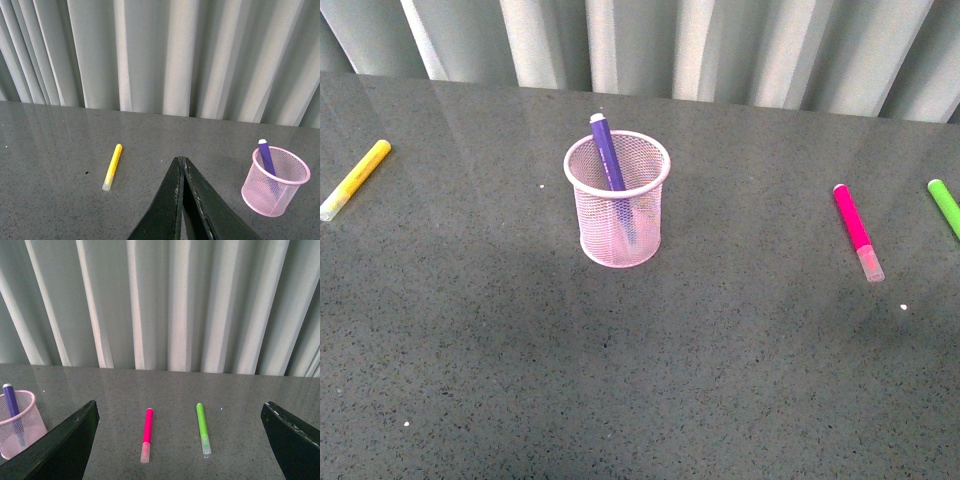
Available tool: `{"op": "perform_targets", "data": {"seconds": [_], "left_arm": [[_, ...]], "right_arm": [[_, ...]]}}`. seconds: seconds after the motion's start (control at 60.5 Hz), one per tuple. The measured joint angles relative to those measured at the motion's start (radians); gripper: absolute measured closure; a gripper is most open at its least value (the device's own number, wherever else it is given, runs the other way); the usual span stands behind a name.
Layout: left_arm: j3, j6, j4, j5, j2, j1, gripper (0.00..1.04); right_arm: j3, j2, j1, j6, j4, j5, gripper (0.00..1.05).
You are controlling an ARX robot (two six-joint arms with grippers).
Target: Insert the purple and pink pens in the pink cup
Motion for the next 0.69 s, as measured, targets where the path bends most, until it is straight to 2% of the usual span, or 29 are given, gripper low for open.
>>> {"op": "perform_targets", "data": {"seconds": [0.446, 0.479, 0.545, 0.694], "left_arm": [[0.000, 0.000, -0.133, 0.000, -0.133, 0.000, 1.01], [0.000, 0.000, -0.153, 0.000, -0.153, 0.000, 1.01], [0.001, 0.000, -0.299, 0.002, -0.266, 0.000, 1.01], [0.001, 0.000, -0.311, 0.002, -0.304, 0.000, 1.01]], "right_arm": [[0.000, 0.000, 0.000, 0.000, 0.000, 0.000, 0.07], [0.000, 0.000, 0.000, 0.000, 0.000, 0.000, 0.07], [0.000, 0.000, 0.000, 0.000, 0.000, 0.000, 0.07], [0.000, 0.000, 0.000, 0.000, 0.000, 0.000, 0.07]]}}
